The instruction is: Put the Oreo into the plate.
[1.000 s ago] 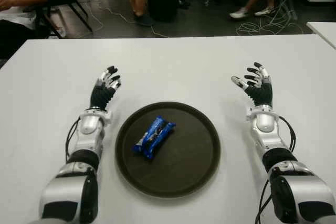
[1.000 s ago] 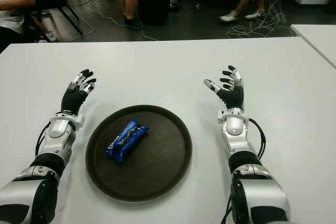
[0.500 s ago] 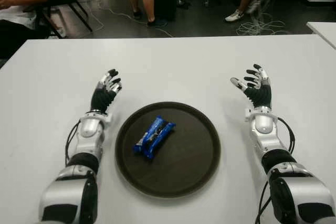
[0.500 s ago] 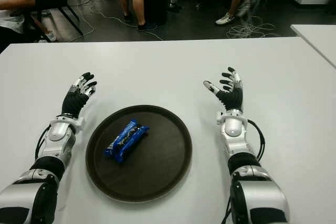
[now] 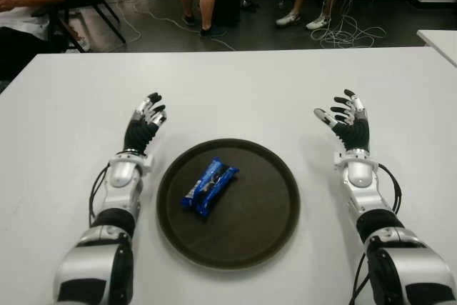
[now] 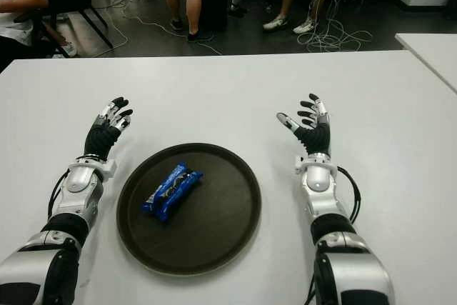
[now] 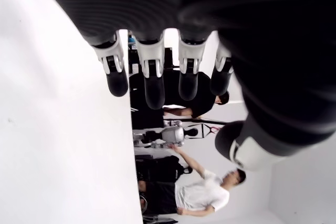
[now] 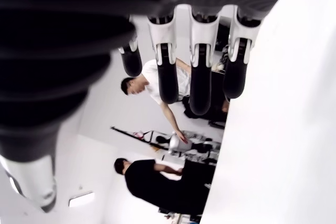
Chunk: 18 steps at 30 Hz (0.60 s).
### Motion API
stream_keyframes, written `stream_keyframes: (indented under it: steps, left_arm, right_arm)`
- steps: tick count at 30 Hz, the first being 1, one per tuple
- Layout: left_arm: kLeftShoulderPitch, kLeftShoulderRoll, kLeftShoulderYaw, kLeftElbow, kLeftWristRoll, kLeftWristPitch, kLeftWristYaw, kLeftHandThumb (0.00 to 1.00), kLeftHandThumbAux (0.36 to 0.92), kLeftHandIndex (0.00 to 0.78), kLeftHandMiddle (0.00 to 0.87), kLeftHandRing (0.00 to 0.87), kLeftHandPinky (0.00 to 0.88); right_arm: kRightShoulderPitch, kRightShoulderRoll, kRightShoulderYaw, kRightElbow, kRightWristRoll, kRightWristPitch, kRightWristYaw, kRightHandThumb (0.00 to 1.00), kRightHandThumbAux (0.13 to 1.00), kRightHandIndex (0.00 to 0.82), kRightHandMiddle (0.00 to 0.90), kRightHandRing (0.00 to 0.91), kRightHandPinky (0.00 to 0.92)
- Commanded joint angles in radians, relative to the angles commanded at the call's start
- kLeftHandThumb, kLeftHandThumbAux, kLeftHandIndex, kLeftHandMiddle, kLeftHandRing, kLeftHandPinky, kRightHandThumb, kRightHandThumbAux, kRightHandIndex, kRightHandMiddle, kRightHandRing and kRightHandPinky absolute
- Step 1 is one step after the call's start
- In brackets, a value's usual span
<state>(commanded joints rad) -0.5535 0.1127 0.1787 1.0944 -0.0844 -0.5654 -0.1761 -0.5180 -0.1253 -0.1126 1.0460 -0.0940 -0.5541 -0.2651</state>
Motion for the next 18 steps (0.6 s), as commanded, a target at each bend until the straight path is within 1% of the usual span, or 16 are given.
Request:
stream_keyframes:
  steps: [9,15,18]
  left_arm:
    - [0.016,0.002,-0.004,-0.026,0.001,0.004,-0.008,0.072,0.625,0.047,0.12,0.11,0.091]
    - [0.025,0.001,-0.003,-0.037,-0.002,0.007,-0.012,0.064,0.619,0.045,0.116,0.105,0.084]
    - [0.031,-0.001,-0.004,-0.046,-0.002,0.008,-0.014,0.061,0.618,0.04,0.109,0.096,0.076]
  right_arm:
    - [0.019,0.003,0.003,-0.021,-0.007,0.005,0.001,0.0,0.617,0.159,0.251,0.268,0.259]
    - [0.024,0.004,0.007,-0.03,-0.009,0.005,0.004,0.0,0.599,0.155,0.251,0.267,0.26]
    - [0.026,0.005,0.01,-0.03,-0.009,0.006,0.007,0.0,0.619,0.155,0.252,0.27,0.269]
